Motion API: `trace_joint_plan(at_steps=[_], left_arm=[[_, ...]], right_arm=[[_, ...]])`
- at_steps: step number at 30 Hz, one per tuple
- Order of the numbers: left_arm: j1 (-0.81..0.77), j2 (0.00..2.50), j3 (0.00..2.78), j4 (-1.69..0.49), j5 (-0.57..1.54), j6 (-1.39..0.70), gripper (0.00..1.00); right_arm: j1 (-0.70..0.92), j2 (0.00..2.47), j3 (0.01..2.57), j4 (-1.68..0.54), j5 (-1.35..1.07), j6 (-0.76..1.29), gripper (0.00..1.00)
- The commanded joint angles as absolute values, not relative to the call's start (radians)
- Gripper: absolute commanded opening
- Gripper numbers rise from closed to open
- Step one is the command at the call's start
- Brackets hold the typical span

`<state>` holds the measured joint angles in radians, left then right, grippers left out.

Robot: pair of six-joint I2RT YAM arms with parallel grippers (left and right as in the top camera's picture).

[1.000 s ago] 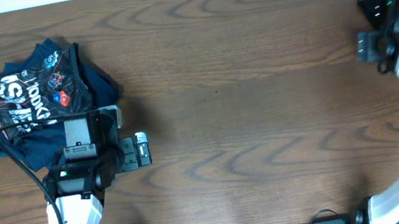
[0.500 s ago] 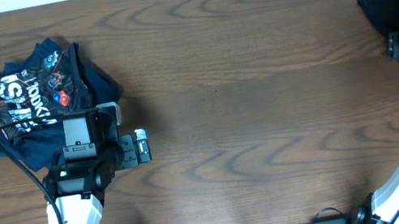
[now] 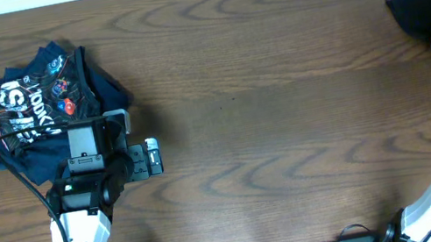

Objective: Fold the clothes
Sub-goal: 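Reach the right gripper to the black shirt at the right edge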

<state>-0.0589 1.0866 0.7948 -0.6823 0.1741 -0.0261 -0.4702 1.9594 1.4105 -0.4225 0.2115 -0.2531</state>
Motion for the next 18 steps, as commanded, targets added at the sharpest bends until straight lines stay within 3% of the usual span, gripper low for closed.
trace_joint_plan(at_steps=[1, 9, 13, 14, 17, 18], left_arm=[[-0.056, 1.086, 0.809, -0.680, 0.175, -0.028, 0.98], [-0.056, 1.086, 0.809, -0.664, 0.175, -0.028, 0.98], [-0.056, 1.086, 0.809, -0.637, 0.176, -0.028, 0.98], [-0.056, 1.086, 0.809, -0.630, 0.176, -0.028, 0.98], [-0.056, 1.086, 0.809, -0.599, 0.176, -0.028, 0.98], [-0.056, 1.086, 0.809, -0.593, 0.176, -0.028, 0.98]], right_arm=[[-0.383, 1.748, 1.547, -0.477, 0.141, -0.239, 0.01], [-0.157, 1.665, 1.573, -0.522, 0.092, -0.115, 0.01], [-0.051, 1.742, 1.574, -0.319, 0.091, -0.013, 0.02], [-0.028, 1.765, 1.574, -0.241, 0.083, 0.001, 0.08], [0.021, 1.838, 1.574, -0.057, 0.043, 0.007, 0.47], [0.031, 1.857, 1.574, -0.039, 0.044, 0.007, 0.51]])
